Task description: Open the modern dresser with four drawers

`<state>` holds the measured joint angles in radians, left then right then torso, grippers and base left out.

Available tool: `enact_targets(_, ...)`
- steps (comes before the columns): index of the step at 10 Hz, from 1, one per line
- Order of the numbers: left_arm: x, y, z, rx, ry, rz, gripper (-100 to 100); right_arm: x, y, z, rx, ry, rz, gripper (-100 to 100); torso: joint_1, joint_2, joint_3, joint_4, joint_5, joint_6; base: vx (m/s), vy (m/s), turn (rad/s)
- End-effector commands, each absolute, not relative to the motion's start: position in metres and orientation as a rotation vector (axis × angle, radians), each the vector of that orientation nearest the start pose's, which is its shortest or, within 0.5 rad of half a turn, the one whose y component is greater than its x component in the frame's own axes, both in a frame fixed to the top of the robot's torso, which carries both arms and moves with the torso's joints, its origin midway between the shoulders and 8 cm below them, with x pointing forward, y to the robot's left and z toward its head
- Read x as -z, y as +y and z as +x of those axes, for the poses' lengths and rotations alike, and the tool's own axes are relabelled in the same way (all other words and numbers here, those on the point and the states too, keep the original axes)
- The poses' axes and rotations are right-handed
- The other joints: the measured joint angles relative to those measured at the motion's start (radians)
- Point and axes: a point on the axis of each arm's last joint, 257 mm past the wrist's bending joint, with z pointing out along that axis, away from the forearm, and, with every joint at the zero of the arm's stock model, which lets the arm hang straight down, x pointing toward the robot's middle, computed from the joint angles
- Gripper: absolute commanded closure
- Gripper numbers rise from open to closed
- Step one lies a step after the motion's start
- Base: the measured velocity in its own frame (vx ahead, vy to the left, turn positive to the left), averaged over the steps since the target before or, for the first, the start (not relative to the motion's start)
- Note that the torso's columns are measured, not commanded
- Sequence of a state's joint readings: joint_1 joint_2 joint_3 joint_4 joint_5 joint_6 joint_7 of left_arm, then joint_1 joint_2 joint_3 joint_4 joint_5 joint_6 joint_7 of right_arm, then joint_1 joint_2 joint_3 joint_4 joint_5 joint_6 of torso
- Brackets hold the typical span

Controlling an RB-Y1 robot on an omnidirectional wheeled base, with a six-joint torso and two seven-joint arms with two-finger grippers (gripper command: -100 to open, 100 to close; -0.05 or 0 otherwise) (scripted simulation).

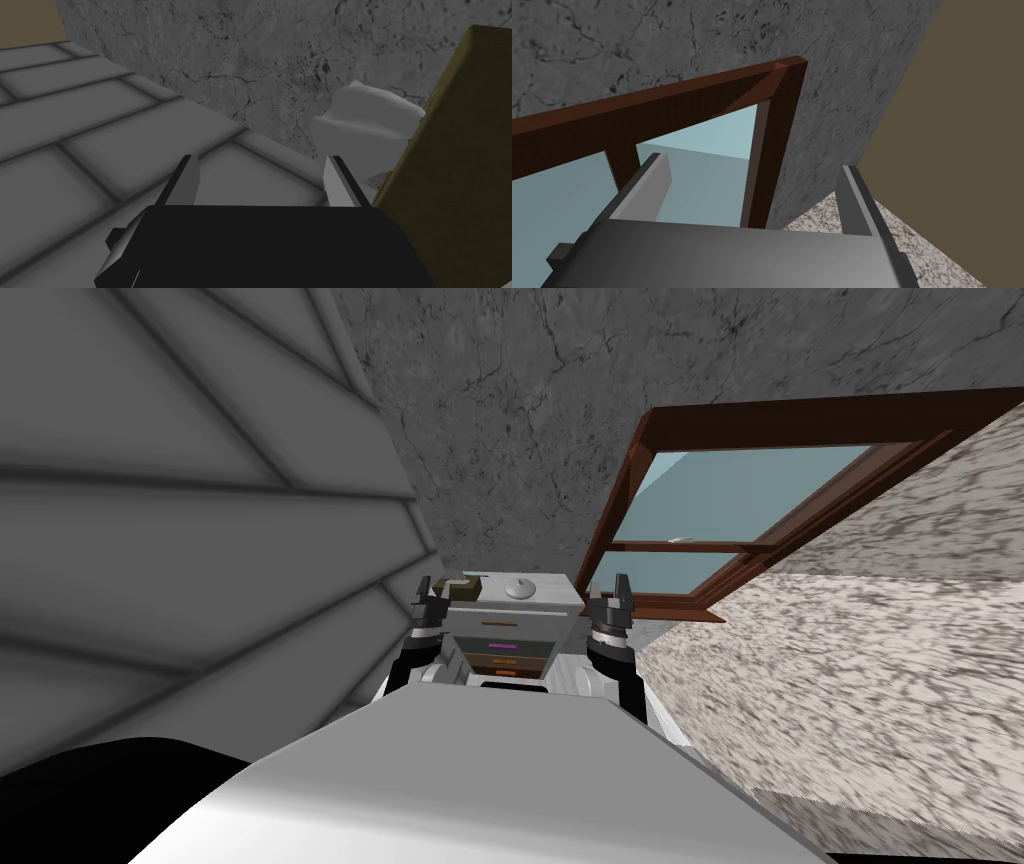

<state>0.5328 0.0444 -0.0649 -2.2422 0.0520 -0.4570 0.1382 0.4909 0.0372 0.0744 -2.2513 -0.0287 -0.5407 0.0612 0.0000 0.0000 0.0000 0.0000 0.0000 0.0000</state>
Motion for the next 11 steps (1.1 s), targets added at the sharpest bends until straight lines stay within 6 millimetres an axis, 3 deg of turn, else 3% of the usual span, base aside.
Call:
enact_targets(1, 0.014, 0.265, 0.357, 1.487, 0.655, -0.821, 0, -0.023, -0.261, 0.346, -1.344, 0.564, 0.673, 0, 0.000, 0.040, -0.082, 0.041, 0.000, 0.000, 0.000, 0.000, 0.000)
enact_targets(9, 0.013, 0.265, 0.357, 1.487, 0.655, -0.821, 0, -0.023, -0.261, 0.346, -1.344, 0.564, 0.673, 0, 0.000, 0.618, -1.234, 0.617, 0.000, 0.000, 0.000, 0.000, 0.000)
enact_targets(10, 0.027, 0.263, 0.361, 1.483, 0.699, -0.814, -100, -0.023, -0.261, 0.346, -1.344, 0.564, 0.673, 0, 0.000, 0.691, -1.382, 0.691, 0.000, 0.000, 0.007, -0.011, -0.011)
enact_targets(11, 0.033, 0.263, 0.363, 1.481, 0.713, -0.815, -100, -0.023, -0.261, 0.346, -1.344, 0.564, 0.674, 0, 0.000, 0.725, -1.451, 0.724, 0.000, 0.000, 0.005, -0.018, -0.011)
